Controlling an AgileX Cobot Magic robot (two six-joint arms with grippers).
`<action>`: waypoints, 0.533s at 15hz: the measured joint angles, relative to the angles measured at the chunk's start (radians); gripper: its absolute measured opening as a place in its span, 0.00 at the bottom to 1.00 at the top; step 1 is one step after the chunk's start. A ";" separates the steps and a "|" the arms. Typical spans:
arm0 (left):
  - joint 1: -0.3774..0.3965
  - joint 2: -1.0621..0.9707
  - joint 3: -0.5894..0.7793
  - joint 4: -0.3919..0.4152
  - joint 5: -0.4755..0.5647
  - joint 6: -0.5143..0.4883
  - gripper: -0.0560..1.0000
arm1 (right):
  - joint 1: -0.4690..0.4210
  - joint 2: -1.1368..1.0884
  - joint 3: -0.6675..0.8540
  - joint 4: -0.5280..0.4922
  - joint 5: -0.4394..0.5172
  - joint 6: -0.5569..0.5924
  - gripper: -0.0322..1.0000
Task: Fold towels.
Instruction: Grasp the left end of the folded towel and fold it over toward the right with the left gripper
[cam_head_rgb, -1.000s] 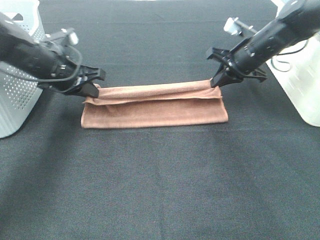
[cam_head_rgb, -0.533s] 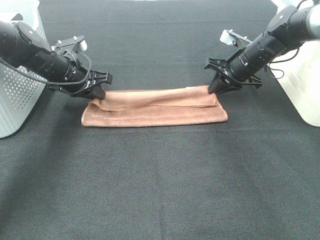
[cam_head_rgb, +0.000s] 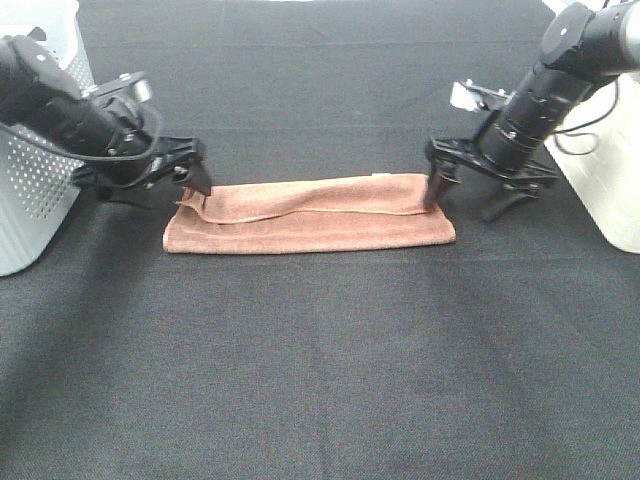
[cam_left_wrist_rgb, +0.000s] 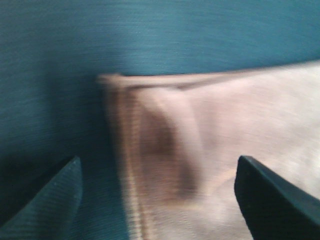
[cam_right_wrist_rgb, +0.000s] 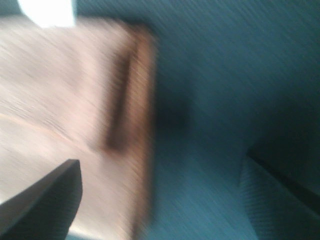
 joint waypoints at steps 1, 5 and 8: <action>0.000 0.009 -0.001 0.001 0.000 -0.007 0.80 | 0.000 -0.001 0.000 -0.011 0.002 0.003 0.82; -0.001 0.092 -0.108 -0.034 0.075 -0.011 0.80 | 0.000 -0.001 0.000 -0.024 0.005 0.004 0.82; -0.010 0.126 -0.171 -0.047 0.122 -0.013 0.78 | 0.000 -0.001 0.000 -0.025 0.005 0.004 0.82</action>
